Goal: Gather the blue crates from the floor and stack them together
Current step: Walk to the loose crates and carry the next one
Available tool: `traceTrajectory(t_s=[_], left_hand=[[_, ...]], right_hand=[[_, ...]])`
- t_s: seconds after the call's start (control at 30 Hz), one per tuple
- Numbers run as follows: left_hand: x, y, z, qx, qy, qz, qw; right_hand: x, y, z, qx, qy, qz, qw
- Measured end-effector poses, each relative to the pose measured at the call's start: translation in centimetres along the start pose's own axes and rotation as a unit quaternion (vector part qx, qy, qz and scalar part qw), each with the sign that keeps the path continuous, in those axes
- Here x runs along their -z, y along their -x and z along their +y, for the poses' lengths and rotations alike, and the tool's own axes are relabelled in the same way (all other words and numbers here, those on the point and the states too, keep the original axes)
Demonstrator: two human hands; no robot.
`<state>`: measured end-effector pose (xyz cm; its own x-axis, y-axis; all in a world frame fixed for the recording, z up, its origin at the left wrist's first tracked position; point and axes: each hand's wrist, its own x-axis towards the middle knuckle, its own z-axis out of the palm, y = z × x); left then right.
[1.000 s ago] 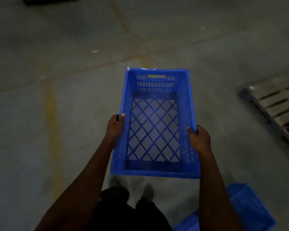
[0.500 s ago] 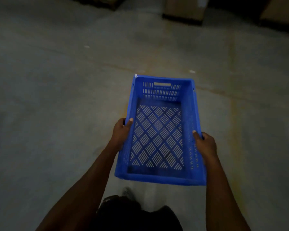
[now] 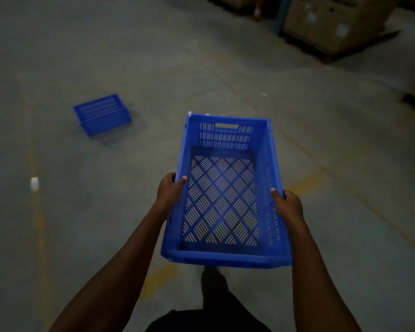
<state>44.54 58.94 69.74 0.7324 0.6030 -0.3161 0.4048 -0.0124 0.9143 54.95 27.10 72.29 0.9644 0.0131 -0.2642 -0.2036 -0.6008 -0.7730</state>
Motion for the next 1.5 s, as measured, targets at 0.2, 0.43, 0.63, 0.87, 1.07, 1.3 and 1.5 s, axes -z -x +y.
traceTrajectory(t_s=[0.2, 0.43, 0.63, 0.87, 1.07, 1.3, 1.5], left_hand=[[7.4, -8.9, 1.2, 0.026, 0.046, 0.105, 0.993], [16.5, -18.9, 2.8, 0.06, 0.074, 0.205, 0.974], [25.0, -26.6, 2.0, 0.086, 0.115, 0.249, 0.958], [35.0, -37.9, 1.5, 0.1, 0.141, 0.27, 0.947], [45.1, -48.2, 2.5, 0.101, 0.132, 0.263, 0.95], [54.2, -62.2, 5.0, 0.096, 0.096, 0.234, 0.963], [59.6, -75.8, 5.7, 0.11, 0.098, 0.232, 0.961]], right_hand=[[-10.3, -9.5, -9.7, 0.056, 0.002, -0.069, 0.996], [-22.2, -18.1, -23.0, 0.092, 0.003, -0.176, 0.98], [-32.6, -22.4, -32.5, 0.106, 0.028, -0.244, 0.964], [-46.8, -26.8, -42.5, 0.115, 0.056, -0.255, 0.959], [-57.6, -29.5, -50.8, 0.11, 0.035, -0.257, 0.96], [-67.8, -34.7, -59.1, 0.087, 0.023, -0.246, 0.965], [-77.0, -42.0, -66.7, 0.086, 0.015, -0.259, 0.962]])
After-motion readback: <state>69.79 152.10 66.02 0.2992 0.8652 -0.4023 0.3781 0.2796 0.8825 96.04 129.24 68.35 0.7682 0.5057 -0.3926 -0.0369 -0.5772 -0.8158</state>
